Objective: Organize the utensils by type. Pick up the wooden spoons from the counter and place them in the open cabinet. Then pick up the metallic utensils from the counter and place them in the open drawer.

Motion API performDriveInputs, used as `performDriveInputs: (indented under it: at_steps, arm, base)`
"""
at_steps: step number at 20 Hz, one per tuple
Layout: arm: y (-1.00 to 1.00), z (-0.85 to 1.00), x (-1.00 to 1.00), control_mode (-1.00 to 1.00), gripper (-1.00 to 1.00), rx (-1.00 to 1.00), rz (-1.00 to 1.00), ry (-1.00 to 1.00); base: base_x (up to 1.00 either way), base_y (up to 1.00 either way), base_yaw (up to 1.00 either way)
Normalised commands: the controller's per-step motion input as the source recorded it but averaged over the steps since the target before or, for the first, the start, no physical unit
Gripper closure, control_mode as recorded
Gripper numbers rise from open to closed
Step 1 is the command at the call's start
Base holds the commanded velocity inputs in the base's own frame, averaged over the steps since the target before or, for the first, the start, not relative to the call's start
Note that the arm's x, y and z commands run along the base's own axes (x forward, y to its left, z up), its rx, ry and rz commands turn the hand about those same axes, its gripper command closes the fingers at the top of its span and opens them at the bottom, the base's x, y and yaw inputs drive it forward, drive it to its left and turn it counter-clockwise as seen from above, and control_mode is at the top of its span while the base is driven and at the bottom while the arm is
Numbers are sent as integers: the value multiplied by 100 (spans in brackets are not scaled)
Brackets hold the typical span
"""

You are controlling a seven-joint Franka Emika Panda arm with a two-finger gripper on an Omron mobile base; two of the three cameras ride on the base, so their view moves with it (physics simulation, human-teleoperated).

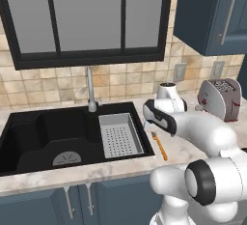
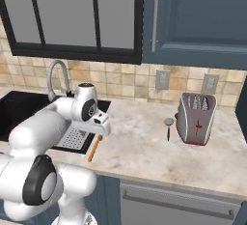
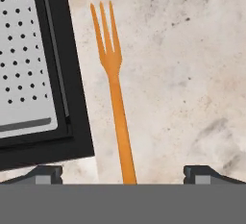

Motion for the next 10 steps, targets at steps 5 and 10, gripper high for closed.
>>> performDriveInputs:
  at_steps: [5, 10]
  arm:
    - [0, -41, 30, -100, -100, 0, -5, 15]
    - [0, -36, 18, -100, -100, 0, -4, 11]
  base:
    - [0, 0, 0]
    - [0, 0, 0]
